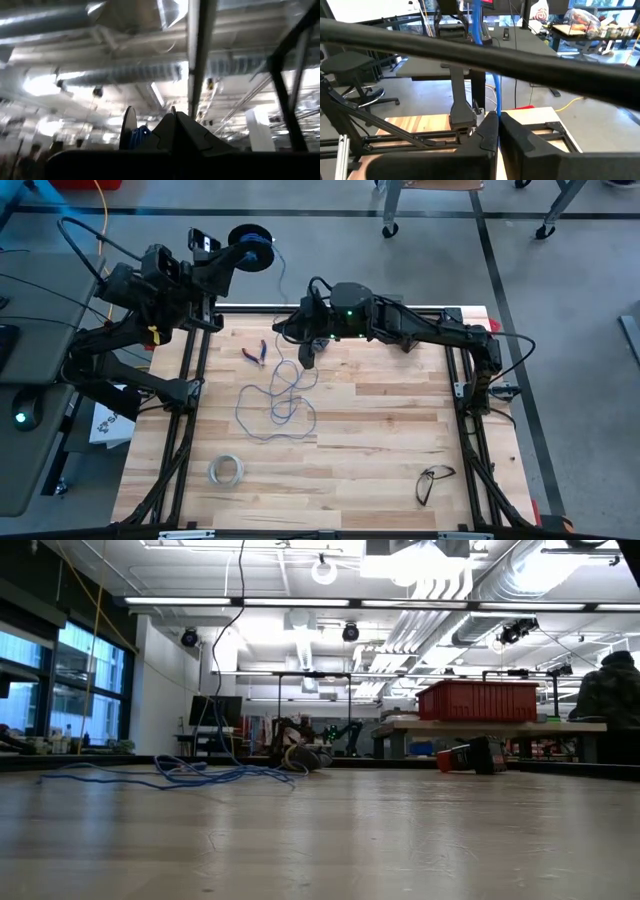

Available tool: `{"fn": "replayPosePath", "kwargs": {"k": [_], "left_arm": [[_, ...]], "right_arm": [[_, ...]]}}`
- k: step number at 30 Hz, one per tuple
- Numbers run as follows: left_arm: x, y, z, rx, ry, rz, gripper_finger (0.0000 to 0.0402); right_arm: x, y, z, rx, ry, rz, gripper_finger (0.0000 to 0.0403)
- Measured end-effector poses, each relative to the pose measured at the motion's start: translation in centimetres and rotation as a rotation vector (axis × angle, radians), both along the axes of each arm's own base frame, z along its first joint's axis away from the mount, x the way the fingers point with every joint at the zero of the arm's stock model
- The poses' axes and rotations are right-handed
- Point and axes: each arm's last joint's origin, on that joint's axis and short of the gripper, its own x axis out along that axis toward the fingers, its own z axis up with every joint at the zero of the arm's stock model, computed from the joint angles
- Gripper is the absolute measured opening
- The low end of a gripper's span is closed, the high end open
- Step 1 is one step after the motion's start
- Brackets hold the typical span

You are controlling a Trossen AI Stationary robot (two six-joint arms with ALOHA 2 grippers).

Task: Coil cords
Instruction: Coil the blue wire onto the black spool

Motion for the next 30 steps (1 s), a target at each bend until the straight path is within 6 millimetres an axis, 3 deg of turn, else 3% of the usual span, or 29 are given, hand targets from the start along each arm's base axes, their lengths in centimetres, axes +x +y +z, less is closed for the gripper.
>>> {"fn": "replayPosePath", "kwargs": {"k": [11, 19, 24, 30], "left_arm": [[1.3, 1.2, -2.0, -0.455, 0.147, -0.206, 0.0], [2.4, 1.4, -2.6, -0.668, 0.123, -0.352, 0.0], [1.7, 1.1, -2.0, -0.681, 0.1, -0.47, 0.0], [0.7, 1.1, -0.8, -0.552, -0.02, -0.415, 0.0]], "right_arm": [[1.1, 4.1, 1.3, -0.125, -0.204, 0.053, 0.0001], [1.5, 4.1, 1.9, -0.172, -0.302, 0.001, 0.0], [1.5, 3.5, 2.0, -0.147, -0.31, -0.002, 0.0], [1.7, 3.6, -0.7, -0.089, -0.067, 0.015, 0.0]]}}
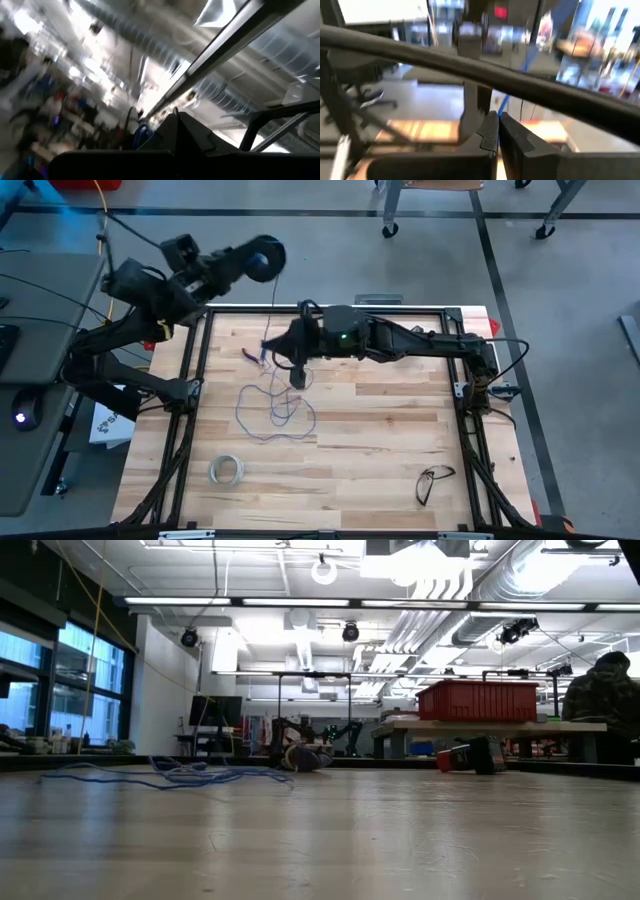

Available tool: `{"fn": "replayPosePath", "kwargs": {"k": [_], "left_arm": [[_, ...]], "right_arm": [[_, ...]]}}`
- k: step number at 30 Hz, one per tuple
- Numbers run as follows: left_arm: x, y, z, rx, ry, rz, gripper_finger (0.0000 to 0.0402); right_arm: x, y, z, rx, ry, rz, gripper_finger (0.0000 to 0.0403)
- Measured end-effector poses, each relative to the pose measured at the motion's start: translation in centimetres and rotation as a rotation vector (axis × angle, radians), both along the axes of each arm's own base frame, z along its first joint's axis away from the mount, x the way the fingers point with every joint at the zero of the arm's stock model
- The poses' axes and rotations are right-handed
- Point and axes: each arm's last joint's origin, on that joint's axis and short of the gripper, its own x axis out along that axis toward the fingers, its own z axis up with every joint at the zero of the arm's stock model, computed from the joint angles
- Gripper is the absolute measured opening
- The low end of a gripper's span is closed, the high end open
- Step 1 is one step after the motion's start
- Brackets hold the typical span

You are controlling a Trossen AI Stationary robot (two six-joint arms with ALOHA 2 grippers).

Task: Coil cords
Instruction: Coil the blue wire onto the black spool

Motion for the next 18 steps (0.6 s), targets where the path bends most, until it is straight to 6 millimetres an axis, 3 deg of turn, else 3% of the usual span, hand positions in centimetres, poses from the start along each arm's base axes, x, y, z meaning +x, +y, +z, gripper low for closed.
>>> {"fn": "replayPosePath", "kwargs": {"k": [6, 13, 18], "left_arm": [[-0.9, 0.2, 0.6, 0.138, -0.024, 0.129, 0.0], [-0.9, 0.7, 0.6, 0.279, 0.015, 0.277, 0.0], [-1.2, 0.8, 0.8, 0.359, 0.019, 0.36, 0.0]], "right_arm": [[-0.3, 0.0, -1.8, 0.113, 0.185, 0.044, 0.0], [-0.4, 0.8, -2.0, 0.152, 0.215, 0.056, 0.0001], [-0.6, 0.8, -2.2, 0.207, 0.239, 0.059, 0.0038]]}}
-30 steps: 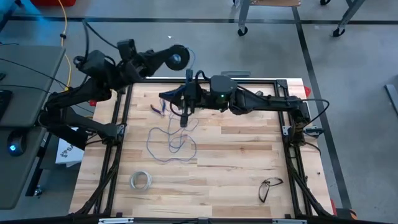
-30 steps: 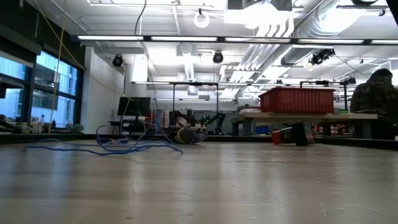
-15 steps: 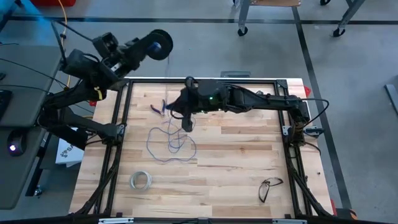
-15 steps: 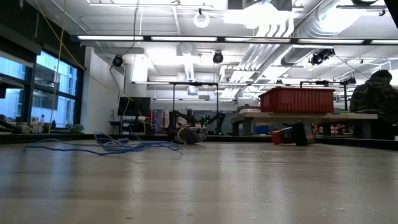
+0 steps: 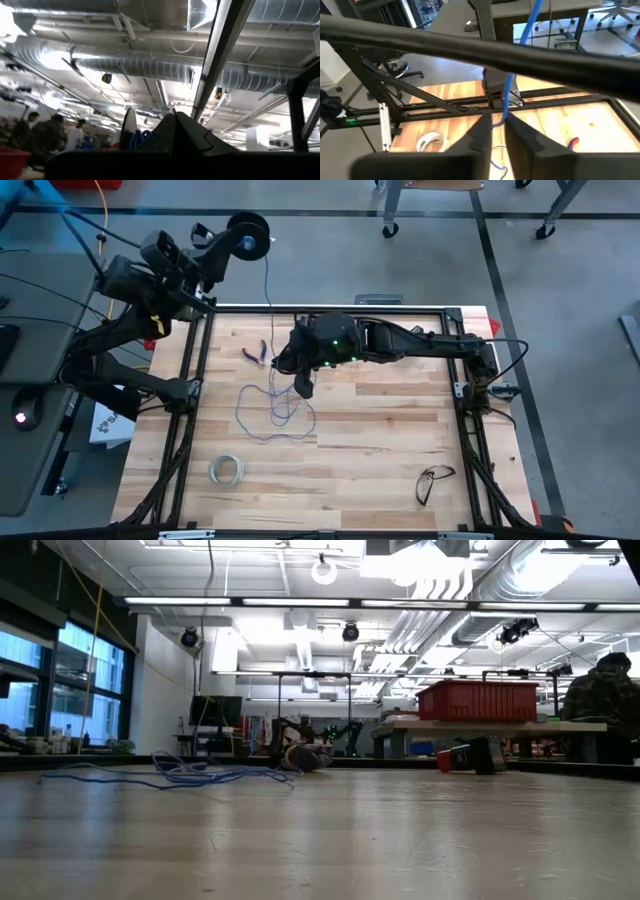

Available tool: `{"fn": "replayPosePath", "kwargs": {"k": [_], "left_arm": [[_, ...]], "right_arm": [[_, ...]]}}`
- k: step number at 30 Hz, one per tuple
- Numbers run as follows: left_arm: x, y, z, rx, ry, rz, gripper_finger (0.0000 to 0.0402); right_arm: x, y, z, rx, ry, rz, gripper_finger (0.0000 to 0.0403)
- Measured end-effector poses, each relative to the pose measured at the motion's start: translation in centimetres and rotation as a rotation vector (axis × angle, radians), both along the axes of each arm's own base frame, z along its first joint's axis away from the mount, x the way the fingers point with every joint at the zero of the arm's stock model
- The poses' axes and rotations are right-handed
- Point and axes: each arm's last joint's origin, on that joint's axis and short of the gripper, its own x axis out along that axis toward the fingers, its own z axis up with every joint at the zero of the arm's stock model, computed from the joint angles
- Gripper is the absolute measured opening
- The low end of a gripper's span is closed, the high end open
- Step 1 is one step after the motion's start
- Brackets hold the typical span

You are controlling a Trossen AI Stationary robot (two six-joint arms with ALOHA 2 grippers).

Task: Coil cords
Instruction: Coil the blue wire onto the black spool

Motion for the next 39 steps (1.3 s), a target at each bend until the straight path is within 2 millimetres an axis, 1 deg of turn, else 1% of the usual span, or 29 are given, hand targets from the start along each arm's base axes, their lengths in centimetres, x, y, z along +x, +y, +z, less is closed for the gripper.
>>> {"fn": "replayPosePath", "kwargs": {"k": [3, 6, 8, 10, 14, 19, 25, 31, 35, 39], "left_arm": [[-0.1, 0.0, 0.0, 0.027, 0.007, 0.011, 0.0], [0.2, -0.1, -0.1, 0.048, 0.032, -0.015, 0.0], [0.2, -0.2, -0.2, 0.065, 0.042, -0.019, 0.0], [0.0, -0.2, -0.1, 0.078, 0.042, -0.009, 0.0], [-0.2, -0.2, 0.0, 0.083, 0.041, -0.006, 0.0], [-0.1, -0.2, -0.1, 0.074, 0.042, -0.016, 0.0], [0.1, -0.2, -0.1, 0.066, 0.04, -0.026, 0.0], [0.9, -0.2, -0.4, 0.089, 0.048, -0.067, 0.0], [1.5, -0.1, -0.6, 0.091, 0.045, -0.069, 0.0], [1.6, -0.1, -0.5, 0.095, 0.028, -0.068, 0.0]], "right_arm": [[-0.3, -0.2, 0.4, 0.02, -0.006, -0.009, 0.0086], [-1.0, -0.6, 1.4, 0.015, -0.032, -0.033, 0.0134], [-1.4, -1.2, 2.0, 0.012, -0.058, -0.054, 0.0158], [-1.8, -1.7, 2.7, 0.025, -0.089, -0.075, 0.0172], [-2.7, -3.2, 3.9, 0.032, -0.125, -0.139, 0.0178], [-2.8, -4.6, 4.5, 0.072, -0.191, -0.177, 0.0179], [-3.0, -5.8, 5.2, 0.066, -0.25, -0.209, 0.0179], [-3.1, -6.7, 5.9, 0.127, -0.323, -0.163, 0.0179], [-3.1, -6.9, 5.9, 0.142, -0.322, -0.135, 0.0179], [-3.1, -6.8, 5.6, 0.149, -0.291, -0.113, 0.0179]]}}
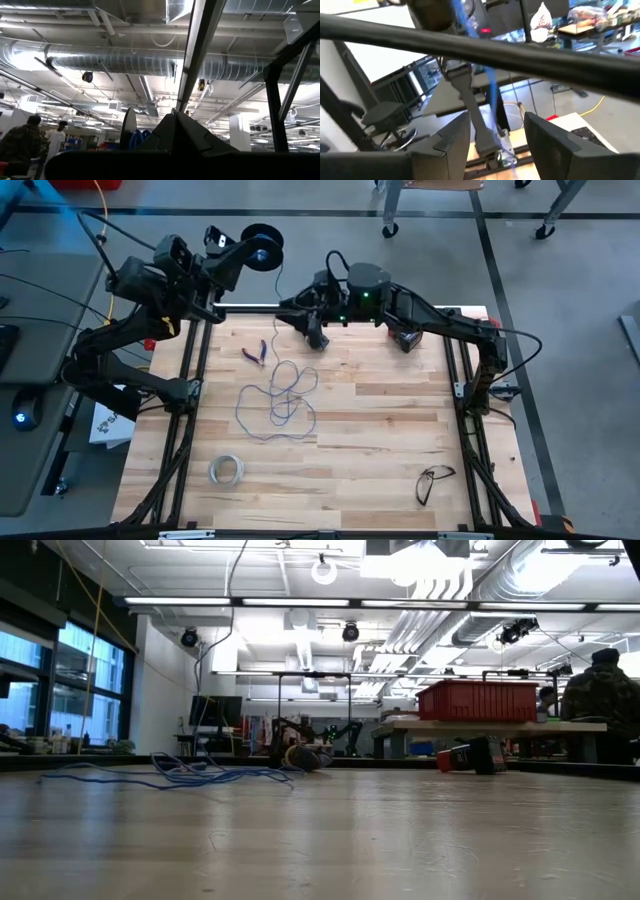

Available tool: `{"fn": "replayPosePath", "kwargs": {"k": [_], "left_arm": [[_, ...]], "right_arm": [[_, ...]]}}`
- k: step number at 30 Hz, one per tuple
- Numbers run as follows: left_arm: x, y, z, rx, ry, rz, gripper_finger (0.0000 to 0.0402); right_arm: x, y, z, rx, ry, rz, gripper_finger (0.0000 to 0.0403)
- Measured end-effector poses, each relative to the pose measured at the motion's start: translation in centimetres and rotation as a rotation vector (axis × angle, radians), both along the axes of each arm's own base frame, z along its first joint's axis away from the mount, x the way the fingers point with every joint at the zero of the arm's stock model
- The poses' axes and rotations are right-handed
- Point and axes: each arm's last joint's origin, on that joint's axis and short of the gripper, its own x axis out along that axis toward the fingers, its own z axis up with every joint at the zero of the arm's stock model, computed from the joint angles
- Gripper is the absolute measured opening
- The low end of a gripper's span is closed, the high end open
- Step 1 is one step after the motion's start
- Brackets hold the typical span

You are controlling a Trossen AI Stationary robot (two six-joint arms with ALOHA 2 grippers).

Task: Coil cords
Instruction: Coil the blue wire onto the black spool

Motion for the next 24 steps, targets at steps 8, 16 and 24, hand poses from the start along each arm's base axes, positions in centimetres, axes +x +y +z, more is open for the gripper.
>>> {"fn": "replayPosePath", "kwargs": {"k": [8, 16, 24], "left_arm": [[-0.1, 0.0, 0.1, -0.003, -0.023, -0.006, 0.0], [0.0, -0.1, 0.1, -0.014, -0.021, -0.044, 0.0], [0.2, 0.0, 0.1, -0.013, -0.025, -0.044, 0.0]], "right_arm": [[0.5, 0.0, -0.8, -0.009, 0.032, 0.018, 0.0179], [1.1, 0.0, -1.4, -0.024, 0.043, 0.029, 0.0179], [1.2, 0.3, -1.4, -0.027, 0.04, 0.036, 0.0146]]}}
